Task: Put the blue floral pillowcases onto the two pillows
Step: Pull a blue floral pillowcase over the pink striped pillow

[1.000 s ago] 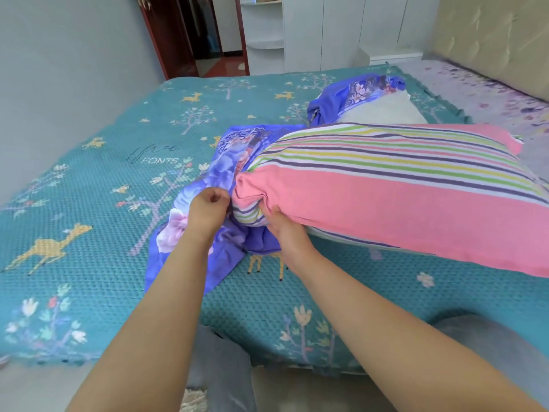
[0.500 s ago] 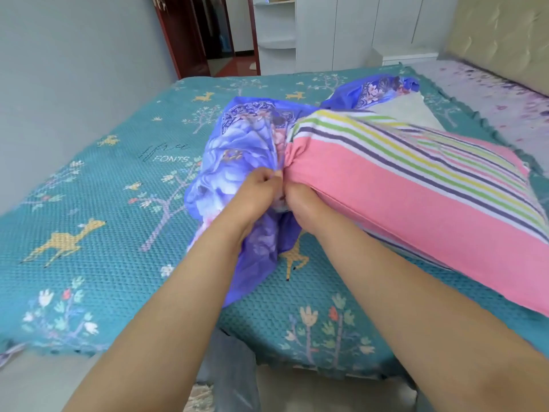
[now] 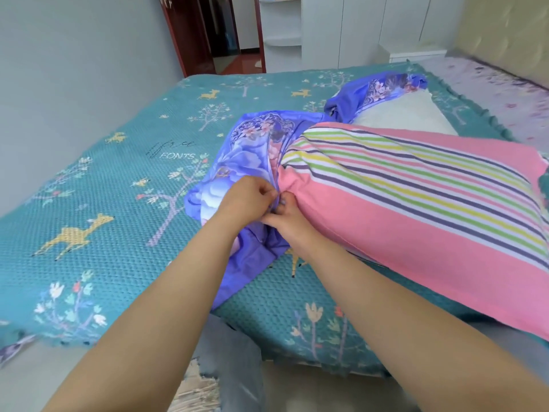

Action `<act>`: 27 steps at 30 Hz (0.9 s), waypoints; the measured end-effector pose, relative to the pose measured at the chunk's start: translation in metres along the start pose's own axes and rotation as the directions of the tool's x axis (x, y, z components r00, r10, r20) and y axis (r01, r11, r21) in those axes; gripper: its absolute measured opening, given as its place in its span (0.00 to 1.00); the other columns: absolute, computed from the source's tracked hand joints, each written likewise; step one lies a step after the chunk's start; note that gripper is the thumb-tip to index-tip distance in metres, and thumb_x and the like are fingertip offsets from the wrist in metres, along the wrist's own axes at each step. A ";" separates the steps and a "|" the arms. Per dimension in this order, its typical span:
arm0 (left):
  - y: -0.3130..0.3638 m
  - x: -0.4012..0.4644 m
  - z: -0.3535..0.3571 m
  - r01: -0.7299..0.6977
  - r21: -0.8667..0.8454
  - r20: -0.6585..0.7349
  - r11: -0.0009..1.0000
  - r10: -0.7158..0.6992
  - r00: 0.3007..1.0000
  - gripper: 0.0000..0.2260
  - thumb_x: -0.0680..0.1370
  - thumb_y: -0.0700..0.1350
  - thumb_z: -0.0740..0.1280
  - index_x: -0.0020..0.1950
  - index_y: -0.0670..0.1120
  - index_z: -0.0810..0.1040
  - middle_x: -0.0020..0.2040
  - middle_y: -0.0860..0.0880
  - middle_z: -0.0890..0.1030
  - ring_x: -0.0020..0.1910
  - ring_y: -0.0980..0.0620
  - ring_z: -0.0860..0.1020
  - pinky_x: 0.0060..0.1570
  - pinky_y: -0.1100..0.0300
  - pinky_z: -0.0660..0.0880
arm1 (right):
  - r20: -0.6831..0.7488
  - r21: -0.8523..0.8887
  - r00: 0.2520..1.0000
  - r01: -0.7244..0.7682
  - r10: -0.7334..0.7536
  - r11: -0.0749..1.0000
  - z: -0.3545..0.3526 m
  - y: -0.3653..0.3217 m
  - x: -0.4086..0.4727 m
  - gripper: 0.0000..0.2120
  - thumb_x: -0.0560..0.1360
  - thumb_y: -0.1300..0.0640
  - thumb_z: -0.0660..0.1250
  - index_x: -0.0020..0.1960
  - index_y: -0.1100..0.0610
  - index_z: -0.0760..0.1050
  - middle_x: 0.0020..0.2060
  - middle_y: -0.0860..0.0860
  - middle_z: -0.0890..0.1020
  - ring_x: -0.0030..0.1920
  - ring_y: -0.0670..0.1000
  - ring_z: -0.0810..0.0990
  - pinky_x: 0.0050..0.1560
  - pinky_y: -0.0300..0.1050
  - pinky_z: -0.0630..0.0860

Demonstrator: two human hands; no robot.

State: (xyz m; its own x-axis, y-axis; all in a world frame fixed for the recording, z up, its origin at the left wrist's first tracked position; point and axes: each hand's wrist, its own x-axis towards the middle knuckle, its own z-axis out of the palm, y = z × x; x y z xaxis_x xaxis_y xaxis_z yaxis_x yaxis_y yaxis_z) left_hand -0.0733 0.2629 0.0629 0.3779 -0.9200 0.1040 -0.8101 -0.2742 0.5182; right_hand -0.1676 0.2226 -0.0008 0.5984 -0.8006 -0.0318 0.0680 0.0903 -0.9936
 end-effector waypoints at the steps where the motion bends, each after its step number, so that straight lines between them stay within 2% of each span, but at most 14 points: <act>1: 0.000 -0.001 -0.002 -0.023 0.010 0.024 1.000 0.023 0.999 0.09 0.77 0.45 0.65 0.41 0.44 0.82 0.38 0.45 0.81 0.37 0.49 0.75 0.43 0.56 0.73 | -0.071 -0.040 0.997 0.024 -0.027 0.999 0.003 -0.001 0.001 0.13 0.72 0.73 0.66 0.44 0.59 0.65 0.35 0.52 0.74 0.32 0.41 0.75 0.36 0.35 0.73; 3: -0.007 -0.002 -0.007 -0.073 -0.013 0.073 0.997 0.074 0.995 0.08 0.77 0.45 0.65 0.43 0.45 0.82 0.38 0.48 0.80 0.37 0.51 0.75 0.44 0.56 0.73 | -0.167 -0.105 0.984 0.040 -0.058 0.994 0.010 0.000 0.005 0.05 0.74 0.67 0.66 0.44 0.61 0.69 0.33 0.55 0.74 0.33 0.46 0.72 0.35 0.40 0.70; 5: -0.013 -0.009 -0.013 -0.101 -0.100 0.023 0.990 0.104 0.994 0.07 0.76 0.44 0.66 0.42 0.46 0.82 0.35 0.50 0.79 0.35 0.54 0.74 0.42 0.59 0.72 | -0.153 -0.115 0.988 0.016 -0.034 0.993 0.015 -0.003 0.006 0.03 0.75 0.62 0.66 0.44 0.62 0.75 0.36 0.57 0.79 0.36 0.49 0.74 0.38 0.45 0.72; 7: -0.026 -0.014 -0.017 -0.064 -0.165 -0.242 0.984 0.022 0.970 0.05 0.76 0.45 0.67 0.47 0.49 0.82 0.41 0.51 0.81 0.40 0.54 0.77 0.46 0.60 0.73 | -0.142 -0.119 0.989 -0.050 0.033 0.992 0.017 -0.007 0.009 0.15 0.74 0.51 0.67 0.48 0.64 0.78 0.43 0.62 0.83 0.40 0.53 0.78 0.43 0.49 0.75; 9: -0.055 -0.014 -0.021 0.050 -0.157 -0.401 0.986 -0.109 0.909 0.16 0.75 0.52 0.68 0.59 0.46 0.77 0.56 0.46 0.79 0.55 0.47 0.77 0.58 0.55 0.71 | -0.184 -0.053 0.983 -0.039 0.028 0.998 0.013 -0.011 0.010 0.19 0.72 0.48 0.67 0.53 0.63 0.79 0.48 0.60 0.83 0.46 0.54 0.80 0.50 0.50 0.76; 10: -0.068 -0.013 -0.021 0.137 -0.153 -0.343 0.979 -0.182 0.922 0.25 0.73 0.57 0.69 0.64 0.43 0.73 0.60 0.43 0.76 0.60 0.44 0.74 0.62 0.53 0.69 | -0.193 -0.032 0.981 -0.037 0.030 0.999 0.010 -0.014 0.009 0.15 0.74 0.50 0.66 0.52 0.61 0.80 0.48 0.57 0.83 0.47 0.54 0.80 0.51 0.49 0.75; 12: -0.084 -0.016 -0.017 0.259 -0.220 -0.113 0.941 -0.288 0.951 0.33 0.70 0.65 0.67 0.64 0.42 0.72 0.58 0.43 0.78 0.58 0.46 0.76 0.56 0.56 0.71 | -0.167 -0.019 0.985 -0.053 0.049 0.998 0.006 -0.018 0.009 0.10 0.75 0.51 0.65 0.45 0.56 0.80 0.43 0.53 0.82 0.44 0.53 0.80 0.50 0.48 0.75; 13: -0.087 -0.019 -0.015 0.258 -0.256 -0.056 0.932 -0.280 0.958 0.29 0.72 0.62 0.67 0.62 0.41 0.73 0.55 0.45 0.78 0.53 0.48 0.77 0.49 0.60 0.70 | -0.151 0.012 0.987 -0.050 0.051 0.999 0.004 -0.018 0.009 0.10 0.75 0.50 0.65 0.44 0.56 0.80 0.44 0.53 0.83 0.45 0.53 0.80 0.50 0.49 0.75; 16: -0.085 -0.020 -0.017 0.126 -0.231 -0.097 0.965 -0.151 0.984 0.15 0.75 0.48 0.70 0.57 0.41 0.76 0.46 0.47 0.79 0.45 0.49 0.76 0.39 0.62 0.66 | -0.108 0.273 0.993 -0.009 0.040 0.962 0.002 -0.020 0.005 0.08 0.77 0.55 0.65 0.52 0.57 0.80 0.49 0.55 0.83 0.49 0.54 0.82 0.50 0.47 0.77; 19: -0.084 -0.016 -0.037 0.029 -0.084 -0.013 0.996 -0.030 0.999 0.12 0.74 0.48 0.72 0.51 0.41 0.77 0.42 0.46 0.78 0.40 0.48 0.75 0.35 0.59 0.69 | -0.039 0.445 0.999 0.035 -0.019 0.895 0.007 -0.026 0.001 0.11 0.75 0.62 0.64 0.57 0.62 0.77 0.50 0.57 0.82 0.48 0.53 0.82 0.49 0.46 0.79; 21: -0.083 -0.012 -0.056 -0.055 0.114 0.154 0.992 0.037 0.987 0.15 0.73 0.52 0.71 0.48 0.40 0.76 0.40 0.45 0.77 0.39 0.47 0.74 0.39 0.56 0.69 | -0.046 0.285 0.994 0.104 -0.094 0.953 0.012 -0.027 0.002 0.12 0.72 0.60 0.67 0.55 0.60 0.78 0.48 0.55 0.83 0.48 0.52 0.82 0.51 0.48 0.79; 23: -0.075 -0.009 -0.082 -0.169 0.268 0.328 0.948 0.075 0.942 0.11 0.76 0.49 0.69 0.41 0.42 0.74 0.34 0.48 0.72 0.36 0.49 0.70 0.36 0.57 0.66 | 0.013 -0.122 0.988 0.155 -0.155 0.980 0.014 -0.023 0.000 0.20 0.67 0.50 0.70 0.56 0.57 0.76 0.51 0.53 0.83 0.52 0.52 0.81 0.56 0.52 0.77; 24: -0.069 -0.006 -0.096 -0.213 0.340 0.346 0.916 0.089 0.934 0.10 0.77 0.47 0.67 0.39 0.43 0.73 0.31 0.49 0.71 0.36 0.49 0.69 0.35 0.58 0.65 | 0.081 -0.323 0.985 0.172 -0.154 0.931 0.012 -0.019 0.000 0.22 0.67 0.47 0.70 0.57 0.57 0.74 0.51 0.52 0.82 0.52 0.52 0.81 0.55 0.52 0.77; 27: -0.057 0.011 -0.136 -0.159 0.499 0.090 0.852 0.132 0.987 0.05 0.77 0.44 0.66 0.44 0.45 0.81 0.40 0.45 0.81 0.44 0.46 0.77 0.44 0.56 0.71 | 0.216 -0.640 0.975 0.188 -0.060 0.745 0.009 -0.018 -0.002 0.17 0.72 0.49 0.71 0.51 0.61 0.73 0.41 0.54 0.79 0.40 0.54 0.77 0.42 0.46 0.73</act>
State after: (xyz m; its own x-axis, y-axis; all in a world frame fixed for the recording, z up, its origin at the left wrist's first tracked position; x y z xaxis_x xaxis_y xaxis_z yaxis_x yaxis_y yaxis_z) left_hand 0.0382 0.3070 0.1498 0.2257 -0.9696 0.0943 -0.9740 -0.2266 0.0013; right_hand -0.1626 0.2276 0.0177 0.7516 -0.6576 0.0523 -0.3481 -0.4627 -0.8153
